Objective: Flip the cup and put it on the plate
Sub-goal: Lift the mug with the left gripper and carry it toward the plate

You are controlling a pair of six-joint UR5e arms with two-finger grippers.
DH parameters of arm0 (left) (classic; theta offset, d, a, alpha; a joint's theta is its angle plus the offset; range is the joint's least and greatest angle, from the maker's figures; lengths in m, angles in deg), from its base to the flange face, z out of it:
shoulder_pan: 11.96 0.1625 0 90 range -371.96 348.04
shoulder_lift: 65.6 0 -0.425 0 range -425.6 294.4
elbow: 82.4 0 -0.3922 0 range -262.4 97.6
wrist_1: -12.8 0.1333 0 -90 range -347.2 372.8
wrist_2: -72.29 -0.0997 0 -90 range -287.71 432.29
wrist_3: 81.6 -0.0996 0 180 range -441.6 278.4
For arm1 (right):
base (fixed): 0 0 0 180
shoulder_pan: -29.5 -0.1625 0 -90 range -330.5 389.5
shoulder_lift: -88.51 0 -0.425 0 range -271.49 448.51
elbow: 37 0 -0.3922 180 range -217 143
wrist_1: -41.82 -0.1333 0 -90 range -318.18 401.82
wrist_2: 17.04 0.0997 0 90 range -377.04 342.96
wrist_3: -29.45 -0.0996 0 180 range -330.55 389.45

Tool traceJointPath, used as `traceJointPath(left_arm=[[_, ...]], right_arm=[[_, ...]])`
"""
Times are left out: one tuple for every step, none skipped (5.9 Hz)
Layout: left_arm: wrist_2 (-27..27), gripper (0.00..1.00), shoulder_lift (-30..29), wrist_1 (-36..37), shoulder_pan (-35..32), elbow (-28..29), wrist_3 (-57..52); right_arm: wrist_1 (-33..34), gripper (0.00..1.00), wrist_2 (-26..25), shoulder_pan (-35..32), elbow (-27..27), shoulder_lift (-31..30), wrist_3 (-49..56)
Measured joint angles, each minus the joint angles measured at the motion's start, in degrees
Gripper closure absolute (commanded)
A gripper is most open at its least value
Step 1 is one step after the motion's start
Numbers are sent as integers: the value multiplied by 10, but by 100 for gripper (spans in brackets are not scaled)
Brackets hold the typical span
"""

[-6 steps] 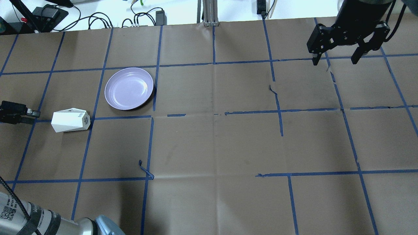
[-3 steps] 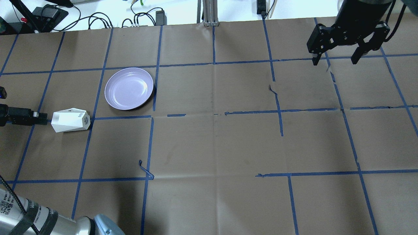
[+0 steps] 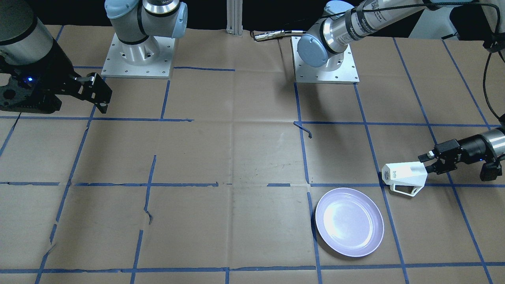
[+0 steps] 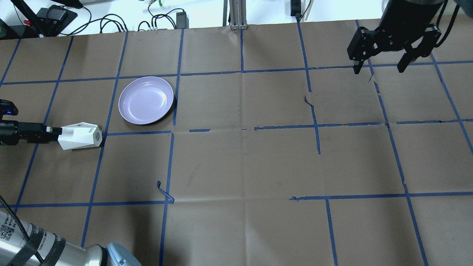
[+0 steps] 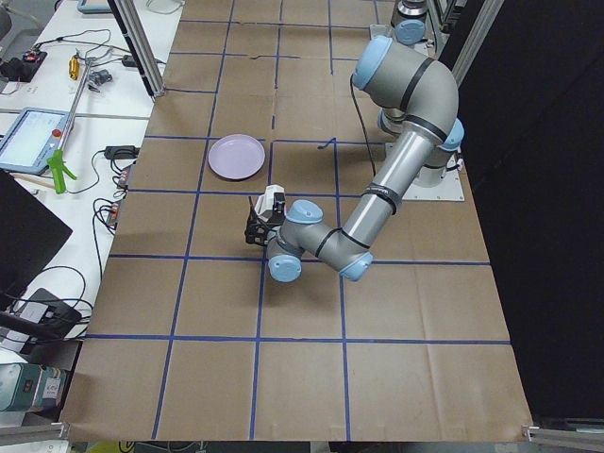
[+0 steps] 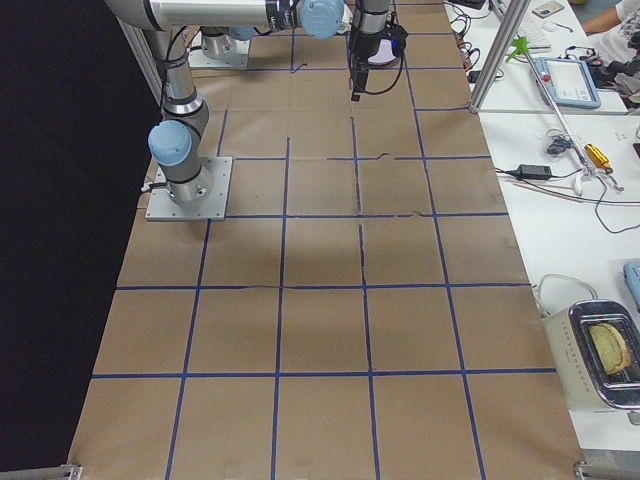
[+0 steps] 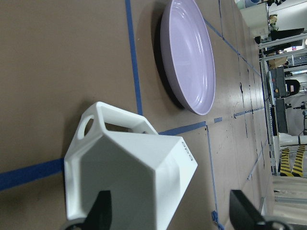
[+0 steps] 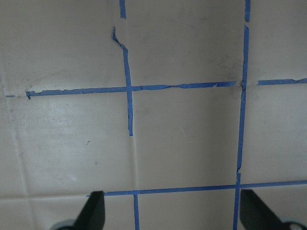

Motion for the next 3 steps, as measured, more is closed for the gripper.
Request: traceJointPath(left_arm=[[1, 90, -1, 0, -1, 1, -1], [1, 100, -1, 0, -2, 3, -1], [2, 100, 0, 0, -2, 6, 1]], right_arm=[[0, 0, 0, 0, 0, 0, 0], [0, 0, 0, 0, 0, 0, 0], [0, 0, 0, 0, 0, 0, 0]])
